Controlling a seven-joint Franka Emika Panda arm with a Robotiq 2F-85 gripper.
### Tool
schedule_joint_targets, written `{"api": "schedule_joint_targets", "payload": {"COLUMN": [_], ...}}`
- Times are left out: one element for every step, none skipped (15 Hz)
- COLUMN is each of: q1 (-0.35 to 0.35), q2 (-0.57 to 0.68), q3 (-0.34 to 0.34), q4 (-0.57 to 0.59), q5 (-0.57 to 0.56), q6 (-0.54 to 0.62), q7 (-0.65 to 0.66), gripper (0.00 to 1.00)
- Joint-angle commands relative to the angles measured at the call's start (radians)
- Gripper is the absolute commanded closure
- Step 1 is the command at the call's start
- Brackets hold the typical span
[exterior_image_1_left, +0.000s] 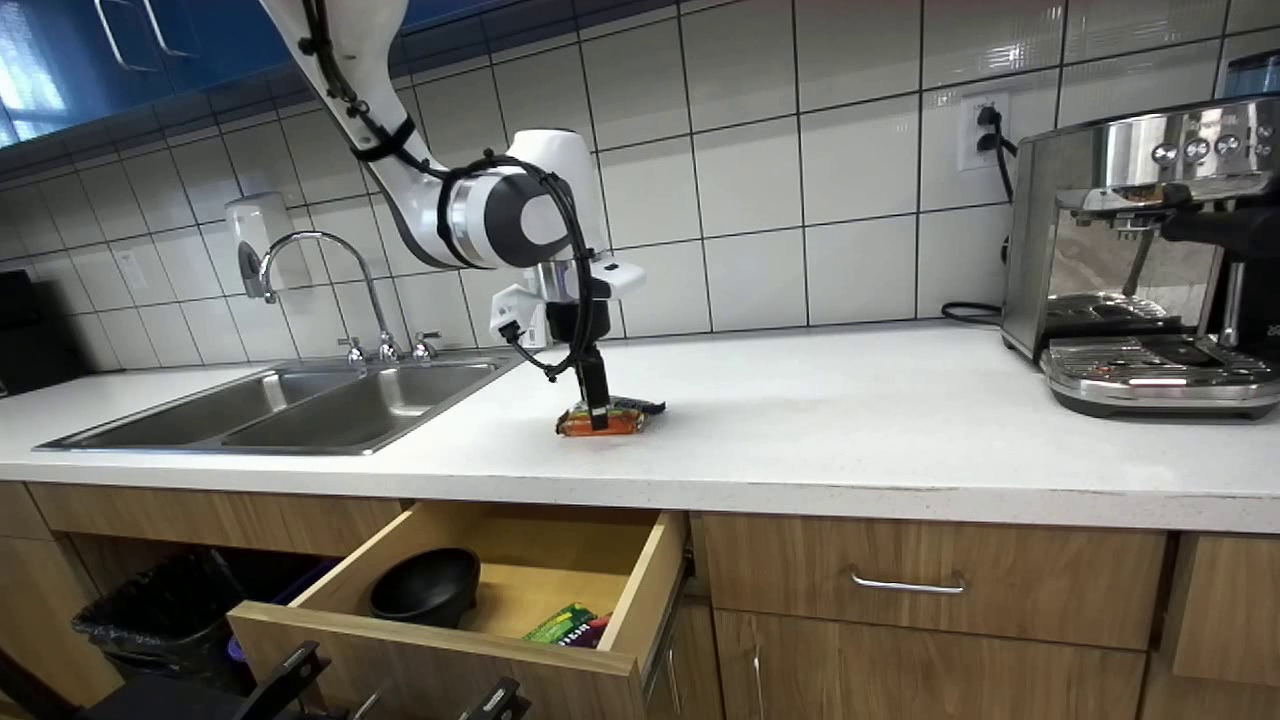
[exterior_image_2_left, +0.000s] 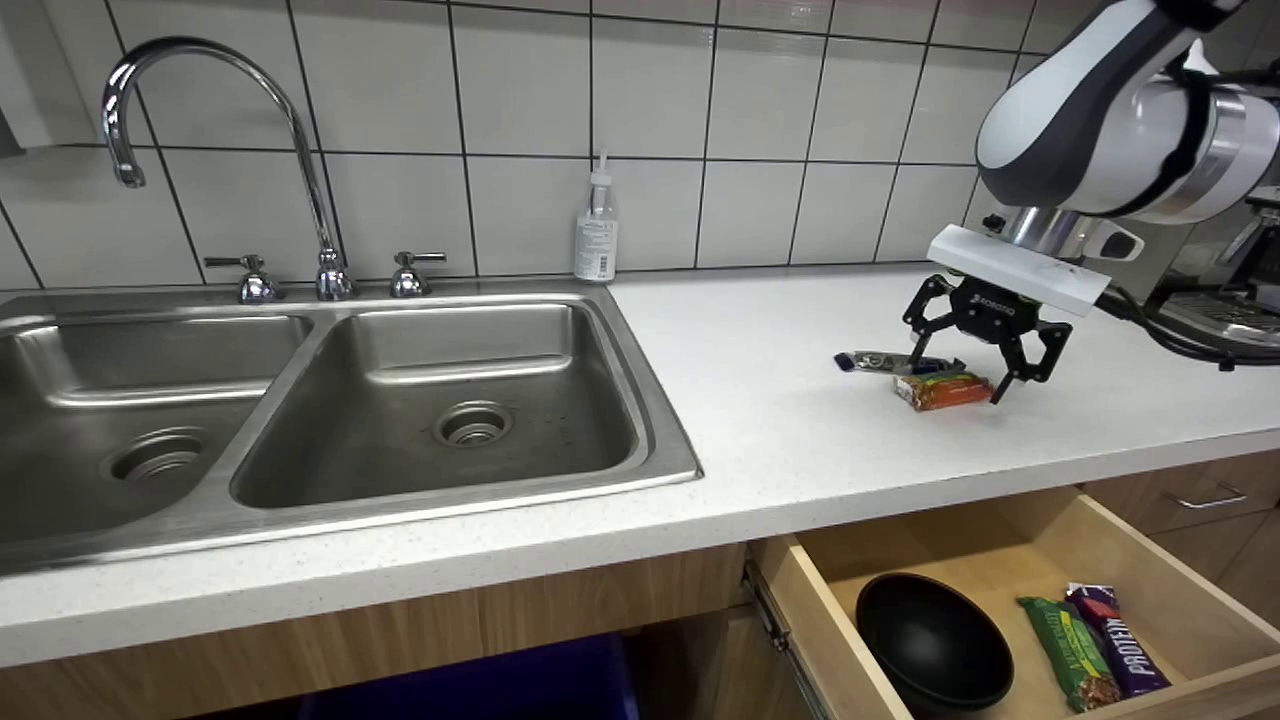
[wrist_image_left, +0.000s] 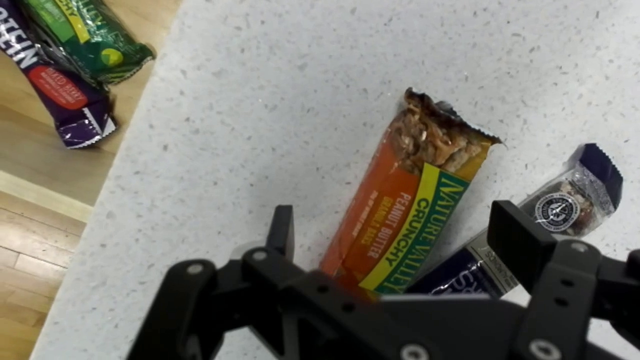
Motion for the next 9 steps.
{"api": "schedule_joint_targets", "payload": {"q1": [-0.013,-0.014,-0.014,-0.014,-0.014,-0.014,-0.013,-0.013,-0.012], "q2": [-0.008,-0.003,-0.001,0.002,0.004,0.006,0.008,0.011,0.014], "q3": [0.005,0.005,0.005,0.004,0.004,0.003,0.003,0.002,0.001], "q4": [0.002,0.005,0.007,0.009,0.011,0.012,0.014,0.016,0.018], "q5": [0.014,0.015,0.014,0.014,0.013,0.013,0.012,0.011,0.011], "q6": [-0.019,-0.021,-0.023,-0.024,-0.025,-0.026,-0.026,-0.027,-0.028], "q7": [-0.007,-0.006,-0.005,-0.005,-0.004,-0.003,-0.003,-0.002,-0.001], "gripper": [0.0,0.0,0.0,0.0,0.0,0.0,0.0,0.0,0.0]}}
